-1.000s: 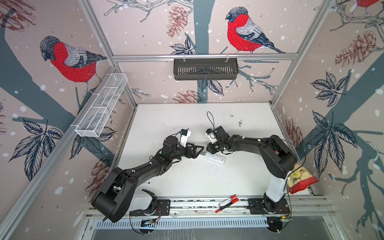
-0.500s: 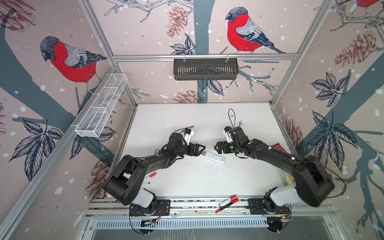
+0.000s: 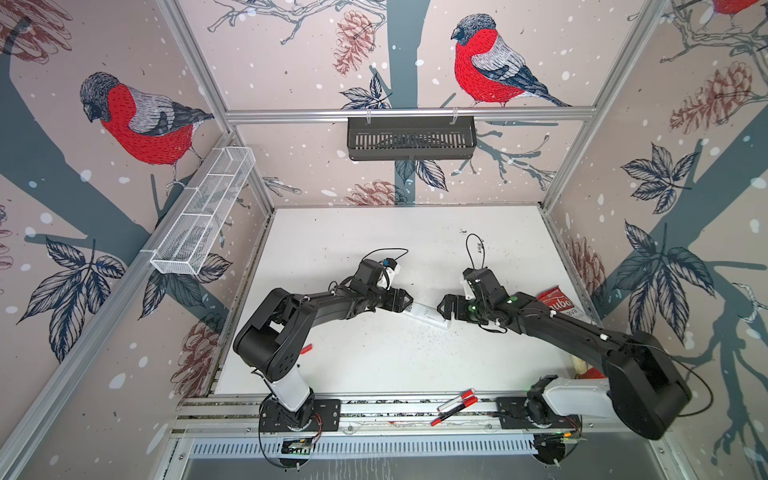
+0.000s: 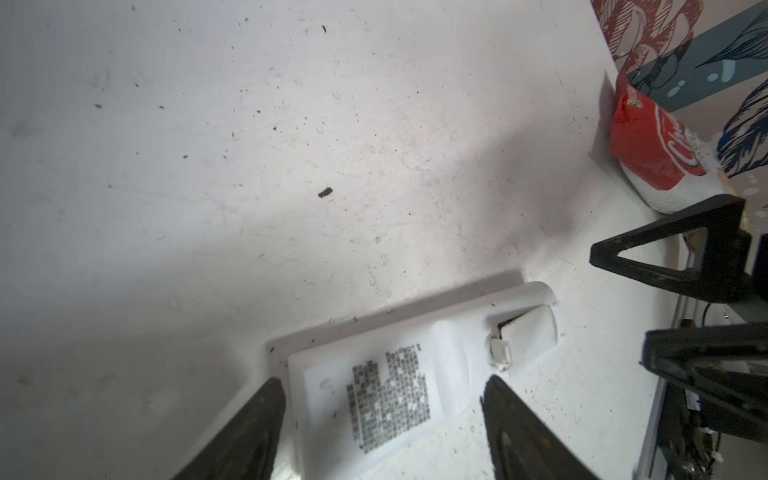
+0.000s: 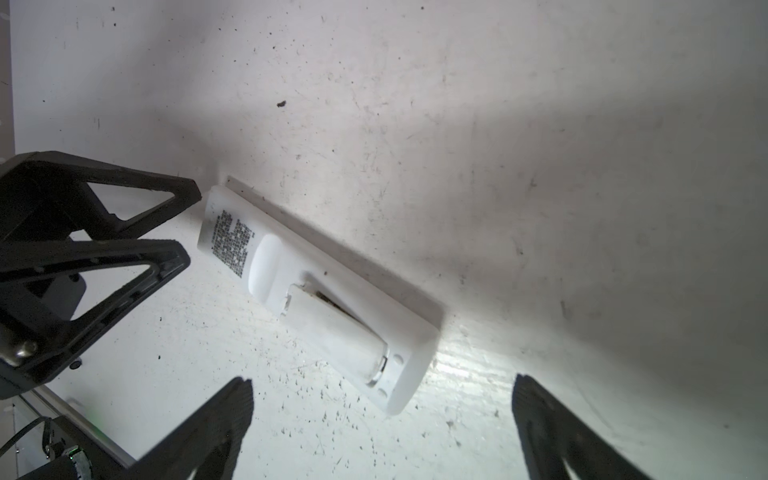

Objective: Load the batteries into the remote control

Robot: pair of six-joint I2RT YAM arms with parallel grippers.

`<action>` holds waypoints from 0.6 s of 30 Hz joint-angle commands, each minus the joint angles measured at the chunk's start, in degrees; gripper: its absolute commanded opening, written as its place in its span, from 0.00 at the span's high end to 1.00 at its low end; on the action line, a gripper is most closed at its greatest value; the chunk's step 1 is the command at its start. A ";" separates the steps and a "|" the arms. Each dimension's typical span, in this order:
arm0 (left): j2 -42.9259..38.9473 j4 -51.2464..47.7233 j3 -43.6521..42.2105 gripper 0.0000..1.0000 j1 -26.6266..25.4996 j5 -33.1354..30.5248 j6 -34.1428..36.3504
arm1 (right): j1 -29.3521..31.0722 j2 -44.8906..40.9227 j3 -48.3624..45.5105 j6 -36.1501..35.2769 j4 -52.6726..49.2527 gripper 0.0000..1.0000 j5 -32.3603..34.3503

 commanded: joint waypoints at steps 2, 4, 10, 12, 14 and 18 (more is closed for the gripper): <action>1.03 -4.76 1.22 0.29 -0.97 -2.51 2.77 | 0.56 0.29 -0.25 3.53 2.50 0.00 1.59; 1.59 -5.28 1.55 0.31 -1.30 -2.75 2.96 | 0.81 1.08 -0.03 3.84 2.98 0.00 1.54; 2.55 -7.95 2.93 0.33 -2.56 -5.54 4.05 | 2.82 4.09 0.96 4.55 2.83 0.00 4.78; 2.75 -8.04 2.92 0.33 -2.59 -5.77 4.13 | 3.41 5.17 1.32 4.81 2.83 0.01 5.68; 2.89 -8.27 2.95 0.33 -2.68 -5.99 4.15 | 4.10 6.36 2.09 4.97 2.16 0.00 7.02; 2.55 -8.26 2.74 0.34 -2.84 -6.17 4.16 | 5.65 8.37 3.27 5.13 1.55 0.01 9.34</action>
